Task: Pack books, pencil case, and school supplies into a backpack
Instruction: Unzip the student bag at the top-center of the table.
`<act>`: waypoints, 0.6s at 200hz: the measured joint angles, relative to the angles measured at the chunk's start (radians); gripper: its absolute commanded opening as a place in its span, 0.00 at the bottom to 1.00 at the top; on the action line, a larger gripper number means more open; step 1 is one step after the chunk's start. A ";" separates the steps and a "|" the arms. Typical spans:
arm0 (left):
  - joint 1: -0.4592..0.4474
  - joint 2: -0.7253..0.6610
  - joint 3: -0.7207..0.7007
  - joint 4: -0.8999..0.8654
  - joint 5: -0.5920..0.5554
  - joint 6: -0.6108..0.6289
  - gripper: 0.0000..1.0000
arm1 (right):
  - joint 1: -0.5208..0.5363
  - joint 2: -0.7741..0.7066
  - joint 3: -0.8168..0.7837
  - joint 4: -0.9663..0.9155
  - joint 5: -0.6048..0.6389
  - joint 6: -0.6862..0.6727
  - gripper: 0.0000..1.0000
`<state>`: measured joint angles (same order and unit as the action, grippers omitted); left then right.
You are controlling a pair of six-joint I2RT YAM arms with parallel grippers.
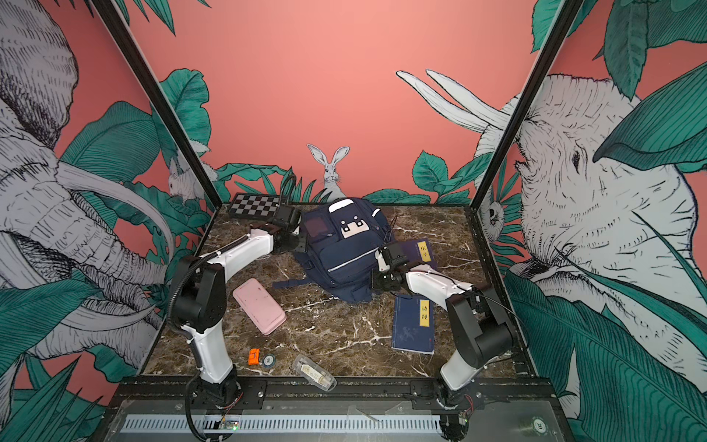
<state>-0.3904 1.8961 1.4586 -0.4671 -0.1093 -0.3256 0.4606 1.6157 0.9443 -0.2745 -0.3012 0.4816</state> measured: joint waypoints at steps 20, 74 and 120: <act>0.030 0.034 0.035 0.023 0.057 -0.076 0.57 | 0.000 0.000 0.000 0.000 0.000 0.000 0.00; 0.094 0.139 0.056 0.127 0.196 -0.219 0.48 | 0.000 0.000 0.000 0.000 -0.003 0.000 0.00; 0.126 0.181 0.127 0.155 0.235 -0.272 0.48 | 0.000 0.000 0.000 0.002 -0.007 0.001 0.00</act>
<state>-0.2642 2.0773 1.5852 -0.3122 0.1261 -0.5976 0.4606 1.6157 0.9443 -0.2729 -0.3084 0.4828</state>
